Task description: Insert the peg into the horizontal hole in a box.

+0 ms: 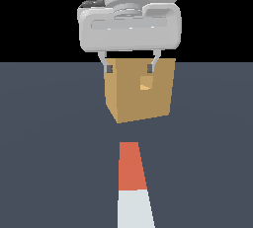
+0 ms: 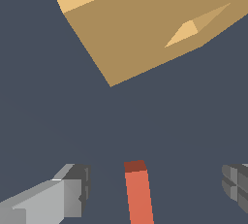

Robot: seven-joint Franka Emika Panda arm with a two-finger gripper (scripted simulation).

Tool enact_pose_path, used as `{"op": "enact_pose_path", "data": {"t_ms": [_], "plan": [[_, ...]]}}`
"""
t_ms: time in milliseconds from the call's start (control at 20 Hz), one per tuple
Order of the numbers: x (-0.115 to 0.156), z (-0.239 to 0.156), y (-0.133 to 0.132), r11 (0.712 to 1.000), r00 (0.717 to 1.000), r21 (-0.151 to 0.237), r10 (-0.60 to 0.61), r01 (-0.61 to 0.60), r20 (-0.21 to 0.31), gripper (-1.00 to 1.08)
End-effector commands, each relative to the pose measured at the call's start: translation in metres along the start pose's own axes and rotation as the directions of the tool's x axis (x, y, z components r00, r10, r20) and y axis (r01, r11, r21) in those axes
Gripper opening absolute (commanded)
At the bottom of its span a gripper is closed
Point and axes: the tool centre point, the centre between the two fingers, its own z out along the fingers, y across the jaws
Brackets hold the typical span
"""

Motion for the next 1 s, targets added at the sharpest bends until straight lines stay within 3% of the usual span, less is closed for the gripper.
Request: {"op": "enact_pose_path", "data": {"t_ms": [0, 450, 950], "plan": [[0.000, 0.000, 0.000, 1.000, 1.000, 0.000, 0.000, 0.000, 0.000, 1.00], [-0.025, 0.012, 0.000, 1.000, 1.000, 0.003, -0.013, 0.013, 0.003, 1.00], [-0.109, 0.052, 0.002, 0.998, 0.998, 0.013, -0.058, 0.058, 0.013, 1.00]]}}
